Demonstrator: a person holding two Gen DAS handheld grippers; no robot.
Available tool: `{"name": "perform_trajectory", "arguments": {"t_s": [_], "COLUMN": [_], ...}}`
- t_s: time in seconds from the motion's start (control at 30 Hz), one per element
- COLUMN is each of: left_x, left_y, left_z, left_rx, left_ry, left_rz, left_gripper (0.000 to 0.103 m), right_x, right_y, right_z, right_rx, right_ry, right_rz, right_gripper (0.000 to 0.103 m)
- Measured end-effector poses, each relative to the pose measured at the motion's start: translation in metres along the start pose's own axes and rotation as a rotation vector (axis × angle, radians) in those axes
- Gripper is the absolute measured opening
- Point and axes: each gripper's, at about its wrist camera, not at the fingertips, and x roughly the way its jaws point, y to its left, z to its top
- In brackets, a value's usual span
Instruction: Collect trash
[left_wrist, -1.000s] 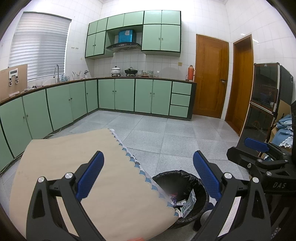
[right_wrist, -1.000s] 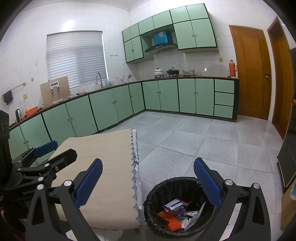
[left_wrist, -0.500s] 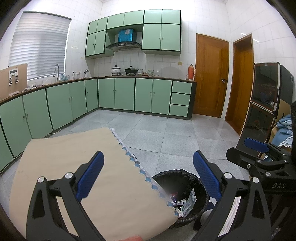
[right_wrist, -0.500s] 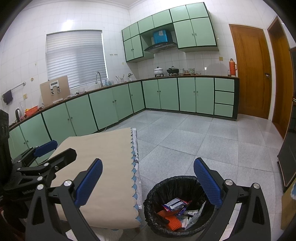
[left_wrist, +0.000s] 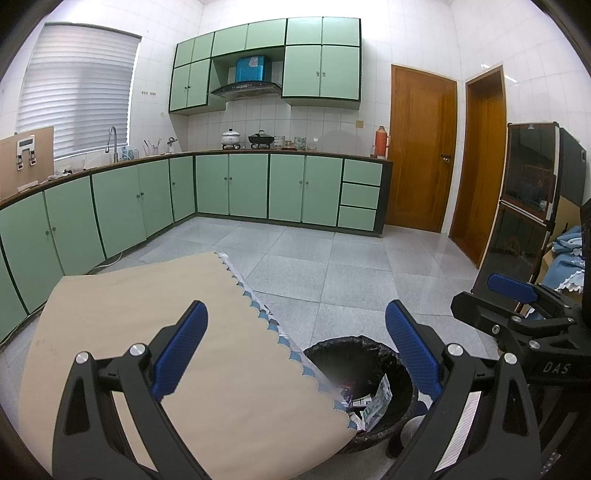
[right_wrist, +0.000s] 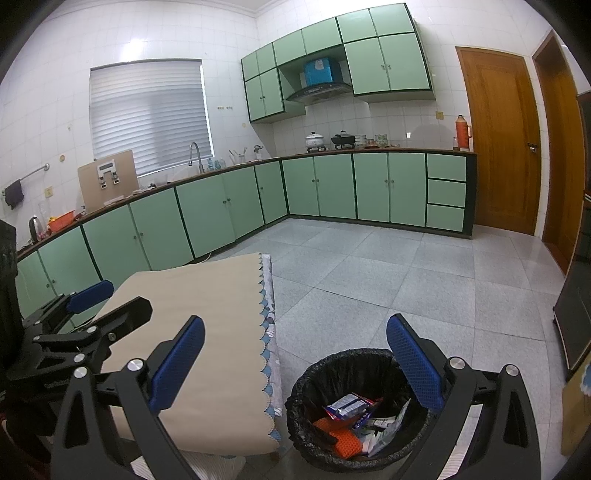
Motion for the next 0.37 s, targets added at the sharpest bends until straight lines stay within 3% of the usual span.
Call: {"name": "perform_trajectory", "arguments": {"t_s": [0.37], "left_x": [0.0034], "left_y": [-0.0032], "left_z": [0.0038], "left_rx": [-0.001], "left_ry": [0.006], "left_rz": [-0.002], "left_gripper": [0.094], "right_x": [0.0000], "right_y": [-0.0022], "right_z": [0.0021], "right_rx": [0.002], "right_ry": [0.002], "right_rz": [0.001], "right_gripper": [0.097]}}
